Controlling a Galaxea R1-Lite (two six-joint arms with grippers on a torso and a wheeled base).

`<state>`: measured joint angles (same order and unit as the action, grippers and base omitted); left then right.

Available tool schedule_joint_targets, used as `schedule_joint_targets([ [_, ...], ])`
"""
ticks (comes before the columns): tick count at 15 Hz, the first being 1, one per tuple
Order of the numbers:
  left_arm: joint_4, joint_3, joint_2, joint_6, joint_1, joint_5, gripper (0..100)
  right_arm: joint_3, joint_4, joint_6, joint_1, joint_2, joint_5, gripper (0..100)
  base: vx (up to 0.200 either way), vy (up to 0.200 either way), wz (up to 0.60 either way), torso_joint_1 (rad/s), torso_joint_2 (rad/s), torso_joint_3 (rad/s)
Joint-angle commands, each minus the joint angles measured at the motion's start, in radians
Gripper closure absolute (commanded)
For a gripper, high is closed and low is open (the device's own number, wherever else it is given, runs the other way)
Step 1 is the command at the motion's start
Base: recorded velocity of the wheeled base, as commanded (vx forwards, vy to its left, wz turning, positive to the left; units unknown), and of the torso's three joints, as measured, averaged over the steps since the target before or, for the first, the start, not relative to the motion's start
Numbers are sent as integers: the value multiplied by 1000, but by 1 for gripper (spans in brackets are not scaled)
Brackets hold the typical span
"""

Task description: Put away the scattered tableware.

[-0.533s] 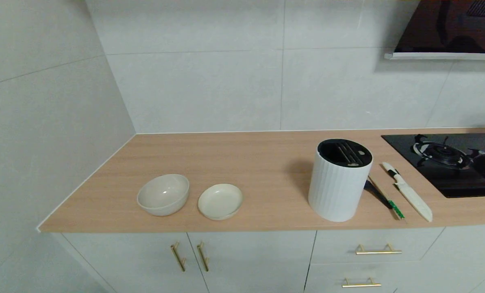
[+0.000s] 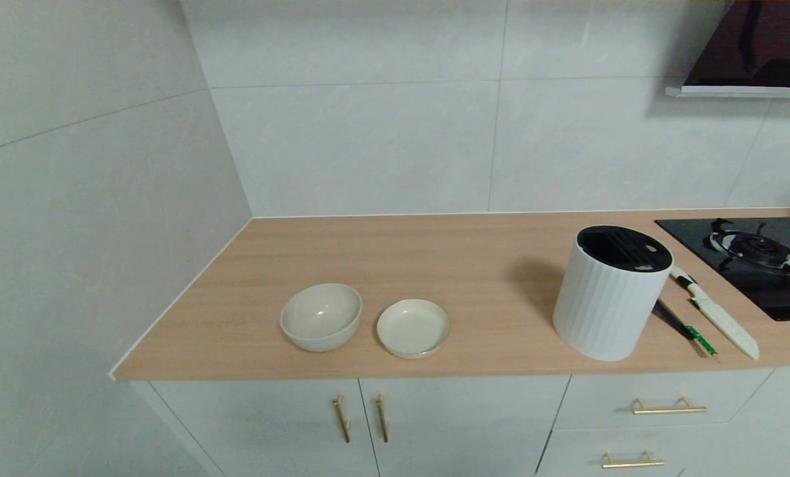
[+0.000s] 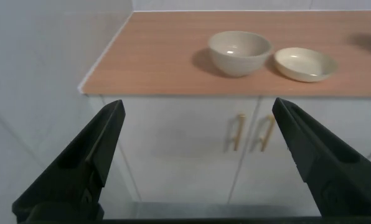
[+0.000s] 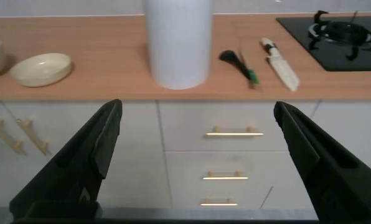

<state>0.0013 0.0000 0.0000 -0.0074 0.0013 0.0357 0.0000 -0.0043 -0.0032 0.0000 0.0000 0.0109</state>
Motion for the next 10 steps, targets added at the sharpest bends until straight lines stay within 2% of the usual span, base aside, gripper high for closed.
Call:
schedule_joint_targets([
  [1,0,0,0,0,0,1,0,0,0,0,0,0,1,0,0,200,0,2,12,2],
  [7,-1,0,0,0,0,1,0,0,0,0,0,0,0,0,0,200,0,2,4,-2],
  [10,0,0,0,1,0,1,0,0,0,2,0,0,0,0,0,0,0,0,0,0],
])
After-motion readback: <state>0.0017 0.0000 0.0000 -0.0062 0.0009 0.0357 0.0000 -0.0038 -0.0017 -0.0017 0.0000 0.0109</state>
